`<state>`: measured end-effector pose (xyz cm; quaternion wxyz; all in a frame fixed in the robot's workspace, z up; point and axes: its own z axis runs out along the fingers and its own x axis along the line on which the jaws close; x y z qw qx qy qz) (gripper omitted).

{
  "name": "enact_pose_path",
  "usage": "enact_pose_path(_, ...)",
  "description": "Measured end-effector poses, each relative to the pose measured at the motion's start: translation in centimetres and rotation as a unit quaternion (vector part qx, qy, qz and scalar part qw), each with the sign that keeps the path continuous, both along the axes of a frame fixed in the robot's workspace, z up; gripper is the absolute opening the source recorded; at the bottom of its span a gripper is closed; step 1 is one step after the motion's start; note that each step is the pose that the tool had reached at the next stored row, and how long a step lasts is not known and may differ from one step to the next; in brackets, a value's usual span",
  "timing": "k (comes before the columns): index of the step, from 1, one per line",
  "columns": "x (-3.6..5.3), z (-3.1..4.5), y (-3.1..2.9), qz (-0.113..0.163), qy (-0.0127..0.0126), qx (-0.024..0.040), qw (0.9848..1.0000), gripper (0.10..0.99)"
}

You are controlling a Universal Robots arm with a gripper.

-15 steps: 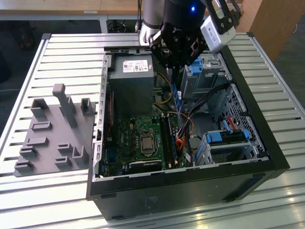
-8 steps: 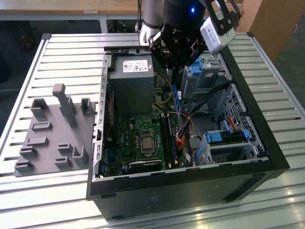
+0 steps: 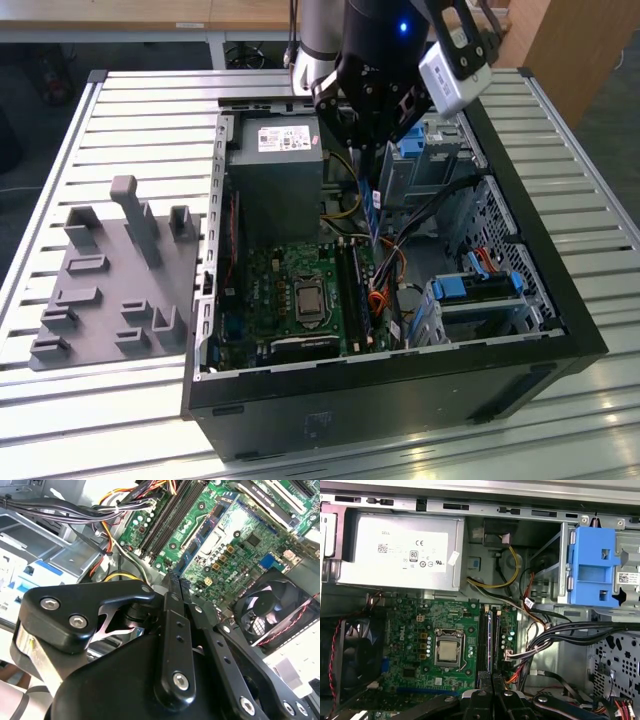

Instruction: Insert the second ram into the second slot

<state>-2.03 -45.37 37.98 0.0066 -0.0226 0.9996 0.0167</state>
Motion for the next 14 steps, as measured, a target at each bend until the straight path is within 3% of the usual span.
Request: enact_pose_path(14, 0.00, -0.67, 0.00, 0.000, 0.0000, -0.0002, 1.0000, 0.122)
